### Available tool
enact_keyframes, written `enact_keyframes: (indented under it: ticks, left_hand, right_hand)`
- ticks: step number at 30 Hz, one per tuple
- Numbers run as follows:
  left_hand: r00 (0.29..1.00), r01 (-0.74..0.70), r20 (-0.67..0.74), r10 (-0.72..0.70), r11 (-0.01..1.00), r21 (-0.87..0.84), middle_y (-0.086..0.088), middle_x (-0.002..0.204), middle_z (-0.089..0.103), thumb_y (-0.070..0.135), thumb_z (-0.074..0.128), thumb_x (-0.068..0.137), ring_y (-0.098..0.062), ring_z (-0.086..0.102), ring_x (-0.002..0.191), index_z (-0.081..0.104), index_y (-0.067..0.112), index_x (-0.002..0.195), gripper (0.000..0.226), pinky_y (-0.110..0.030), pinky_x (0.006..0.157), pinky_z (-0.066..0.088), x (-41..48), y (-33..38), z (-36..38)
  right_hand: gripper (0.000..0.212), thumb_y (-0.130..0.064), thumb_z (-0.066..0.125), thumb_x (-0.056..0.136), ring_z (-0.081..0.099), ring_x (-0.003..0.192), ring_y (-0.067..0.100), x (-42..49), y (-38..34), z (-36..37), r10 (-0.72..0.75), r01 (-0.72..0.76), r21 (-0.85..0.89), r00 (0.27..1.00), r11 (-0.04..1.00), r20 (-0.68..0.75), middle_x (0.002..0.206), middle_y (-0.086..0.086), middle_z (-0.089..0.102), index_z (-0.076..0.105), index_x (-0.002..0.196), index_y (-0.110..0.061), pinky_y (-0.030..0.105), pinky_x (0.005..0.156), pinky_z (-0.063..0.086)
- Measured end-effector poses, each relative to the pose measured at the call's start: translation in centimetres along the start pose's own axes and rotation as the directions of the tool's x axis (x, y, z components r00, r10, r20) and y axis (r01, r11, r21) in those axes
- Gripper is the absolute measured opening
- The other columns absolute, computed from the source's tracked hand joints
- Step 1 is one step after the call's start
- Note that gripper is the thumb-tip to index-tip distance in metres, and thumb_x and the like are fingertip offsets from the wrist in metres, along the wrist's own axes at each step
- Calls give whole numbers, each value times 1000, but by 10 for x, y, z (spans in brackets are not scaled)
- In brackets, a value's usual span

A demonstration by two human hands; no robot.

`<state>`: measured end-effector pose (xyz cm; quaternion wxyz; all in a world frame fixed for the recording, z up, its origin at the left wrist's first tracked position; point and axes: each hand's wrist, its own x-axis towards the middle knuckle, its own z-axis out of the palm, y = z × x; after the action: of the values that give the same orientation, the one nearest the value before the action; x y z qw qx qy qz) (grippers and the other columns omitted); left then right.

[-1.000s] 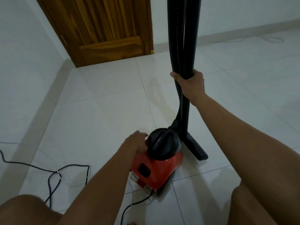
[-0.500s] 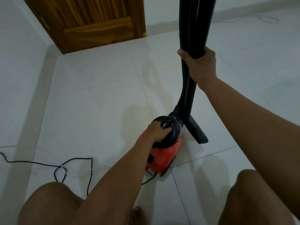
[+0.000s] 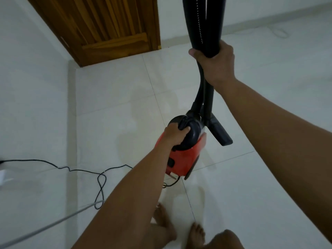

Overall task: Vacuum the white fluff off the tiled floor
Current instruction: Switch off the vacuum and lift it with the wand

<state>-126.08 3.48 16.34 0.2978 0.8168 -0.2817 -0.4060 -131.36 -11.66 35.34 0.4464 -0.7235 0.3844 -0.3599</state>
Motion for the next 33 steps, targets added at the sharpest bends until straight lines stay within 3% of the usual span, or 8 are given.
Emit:
enact_keyframes:
  ticks: [3, 7, 12, 18, 22, 26, 30, 33]
  left_hand:
    - [1000, 22, -9, -22, 1000, 5, -11, 91, 72, 51, 59, 89, -33, 70, 83, 63, 24, 95, 27, -42, 84, 59, -40, 47, -48]
    - [998, 55, 3, -55, 998, -10, -7, 77, 70, 47, 60, 91, -21, 67, 58, 64, 20, 103, 30, -29, 61, 55, -74, 82, -107]
    - [996, 85, -14, -86, 994, -61, -11, 85, 71, 44, 64, 88, -28, 68, 67, 62, 21, 96, 25, -43, 78, 62, -92, 96, -168]
    - [986, 124, -93, -136, 984, -127, -9, 79, 69, 44, 66, 87, -27, 64, 64, 63, 19, 91, 26, -41, 74, 61, -90, 87, -237]
    - [973, 140, -159, -166, 977, -159, -10, 77, 69, 41, 65, 89, -27, 63, 62, 64, 14, 104, 31, -35, 67, 60, -72, 86, -283]
    - [957, 141, -222, -186, 969, -205, -9, 81, 67, 35, 63, 90, -28, 63, 66, 59, 22, 105, 20, -34, 62, 57, -35, 85, -329]
    - [927, 187, -263, -266, 939, -290, -12, 90, 68, 33, 65, 89, -25, 63, 63, 60, 20, 116, 30, -28, 54, 53, 29, 76, -377]
    - [892, 233, -303, -336, 915, -331, -12, 87, 70, 35, 65, 88, -24, 63, 60, 62, 17, 121, 38, -27, 52, 53, 79, 73, -414]
  right_hand:
    - [53, -44, 86, 77, 70, 93, 11, 9, -69, -14, 17, -17, -6, 1000, 1000, 15, 103, -4, 74, 71, 119, -15, 23, 82, 58]
    - [48, -40, 87, 78, 70, 91, 12, 17, -138, -14, 32, -32, 26, 999, 999, 34, 99, -5, 73, 71, 116, -16, 29, 84, 60]
    - [48, -40, 88, 77, 70, 94, 13, 23, -187, 7, 18, -22, 81, 998, 996, 59, 100, -5, 73, 71, 115, -16, 35, 88, 60]
    - [48, -43, 89, 74, 71, 94, 17, 49, -231, 55, -51, 38, 109, 991, 993, 124, 99, -3, 74, 72, 111, -18, 43, 87, 61]
    - [53, -43, 90, 73, 71, 96, 14, 77, -250, 101, -103, 80, 132, 978, 988, 181, 102, -4, 75, 72, 115, -16, 37, 88, 61]
    - [52, -37, 93, 71, 70, 91, 11, 122, -258, 156, -139, 96, 167, 953, 981, 269, 98, -7, 73, 71, 112, -16, 30, 82, 61]
    - [45, -31, 94, 70, 63, 80, -5, 188, -256, 217, -163, 97, 195, 919, 976, 360, 91, -13, 68, 67, 104, -19, 10, 66, 54]
    - [44, -31, 95, 68, 65, 83, -5, 242, -257, 265, -171, 84, 215, 890, 973, 423, 94, -12, 70, 68, 101, -24, 12, 68, 55]
